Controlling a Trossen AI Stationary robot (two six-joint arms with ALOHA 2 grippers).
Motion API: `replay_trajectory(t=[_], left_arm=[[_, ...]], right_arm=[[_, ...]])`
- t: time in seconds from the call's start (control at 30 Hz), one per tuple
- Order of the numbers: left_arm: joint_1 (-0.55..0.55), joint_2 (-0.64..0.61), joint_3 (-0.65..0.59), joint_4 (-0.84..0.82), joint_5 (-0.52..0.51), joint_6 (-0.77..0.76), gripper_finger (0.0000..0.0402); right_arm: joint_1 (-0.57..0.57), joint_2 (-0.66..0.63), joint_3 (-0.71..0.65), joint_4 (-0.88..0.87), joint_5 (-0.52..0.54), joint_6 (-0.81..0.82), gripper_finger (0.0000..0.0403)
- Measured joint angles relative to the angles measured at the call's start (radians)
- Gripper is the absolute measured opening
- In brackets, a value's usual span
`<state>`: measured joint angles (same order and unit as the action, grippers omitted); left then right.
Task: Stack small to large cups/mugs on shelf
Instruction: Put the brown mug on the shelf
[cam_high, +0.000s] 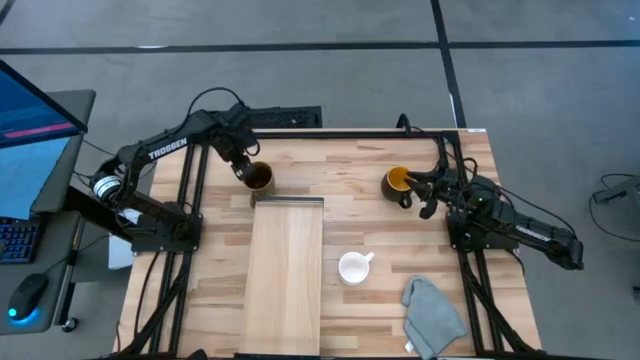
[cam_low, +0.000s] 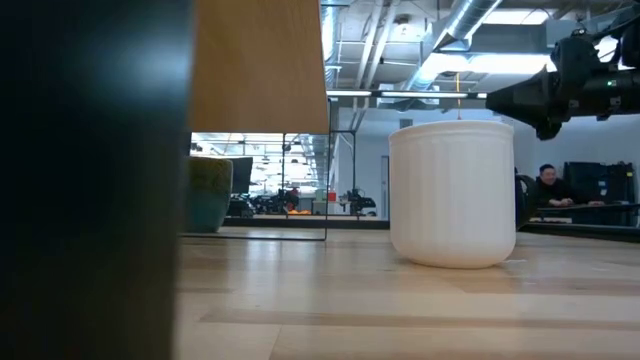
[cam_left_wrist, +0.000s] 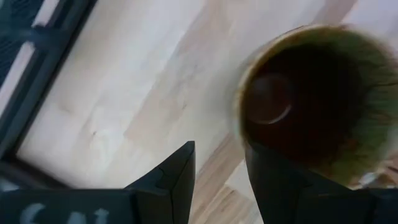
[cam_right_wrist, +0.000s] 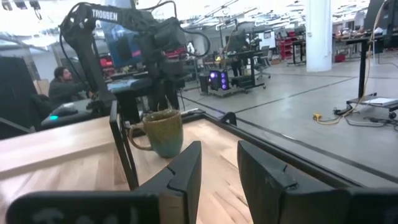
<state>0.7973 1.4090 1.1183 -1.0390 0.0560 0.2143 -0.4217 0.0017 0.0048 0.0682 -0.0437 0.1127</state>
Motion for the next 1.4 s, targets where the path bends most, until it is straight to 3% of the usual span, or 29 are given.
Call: replay_trajectory(t=[0.87,1.4], left_arm=[[0.000,-0.001,-0.008,0.076,0.078,0.415,0.0132],[0.000,0.034,-0.009,0.080,0.078,0.378,0.0132]], right_arm=[[0.000,0.000,0.000,-0.001,0.000,0.012,0.0127],[0.000,0.000,0.000,-0.001,-0.002,0.012,0.0127]])
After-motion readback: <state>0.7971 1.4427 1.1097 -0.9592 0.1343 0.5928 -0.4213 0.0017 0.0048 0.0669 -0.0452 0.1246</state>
